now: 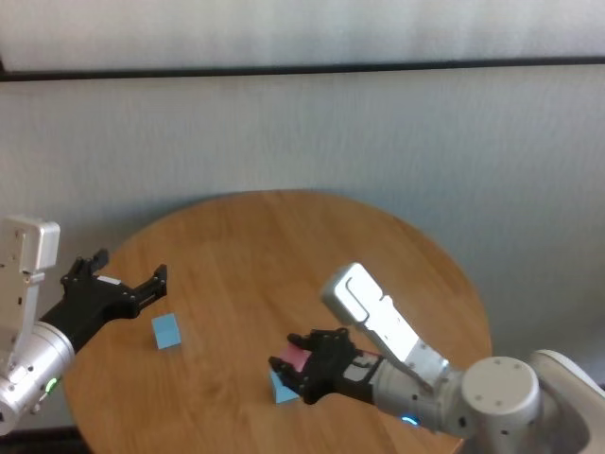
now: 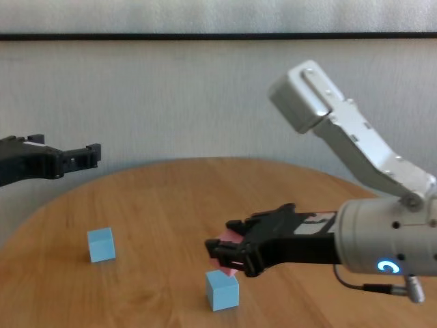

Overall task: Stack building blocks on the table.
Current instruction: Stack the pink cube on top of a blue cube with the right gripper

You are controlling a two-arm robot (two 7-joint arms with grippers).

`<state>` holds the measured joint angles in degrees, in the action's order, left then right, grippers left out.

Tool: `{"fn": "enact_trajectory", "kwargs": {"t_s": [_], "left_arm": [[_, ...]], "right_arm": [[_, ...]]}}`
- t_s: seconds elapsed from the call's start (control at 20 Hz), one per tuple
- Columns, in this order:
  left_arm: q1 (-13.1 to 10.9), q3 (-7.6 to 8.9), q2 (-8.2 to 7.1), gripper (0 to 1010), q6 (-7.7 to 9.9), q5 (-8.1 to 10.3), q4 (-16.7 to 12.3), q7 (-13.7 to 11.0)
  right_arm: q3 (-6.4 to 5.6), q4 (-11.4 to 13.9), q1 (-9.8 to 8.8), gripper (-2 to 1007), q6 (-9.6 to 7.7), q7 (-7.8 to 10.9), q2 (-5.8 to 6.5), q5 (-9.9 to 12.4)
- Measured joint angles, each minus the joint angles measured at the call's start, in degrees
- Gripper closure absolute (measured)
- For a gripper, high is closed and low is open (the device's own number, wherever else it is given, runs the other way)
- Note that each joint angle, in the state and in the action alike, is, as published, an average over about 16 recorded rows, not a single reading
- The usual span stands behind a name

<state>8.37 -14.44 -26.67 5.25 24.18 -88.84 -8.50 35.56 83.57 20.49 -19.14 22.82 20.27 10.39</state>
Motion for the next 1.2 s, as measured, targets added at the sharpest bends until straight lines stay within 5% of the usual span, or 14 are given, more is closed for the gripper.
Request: {"fn": "enact_trajectory", "kwargs": {"t_s": [0.45,1.2], "left_arm": [[0.0,0.0,0.0,11,0.0,0.0,0.0,0.0],[0.0,0.0,0.0,10,0.0,0.0,0.0,0.0]], "right_arm": [[1.51,-4.6,3.17,637,-1.05,1.39,-3.28,-2.4],[0.58,-7.8,4.87,637,-4.68,1.91,-5.85,-4.3]]}}
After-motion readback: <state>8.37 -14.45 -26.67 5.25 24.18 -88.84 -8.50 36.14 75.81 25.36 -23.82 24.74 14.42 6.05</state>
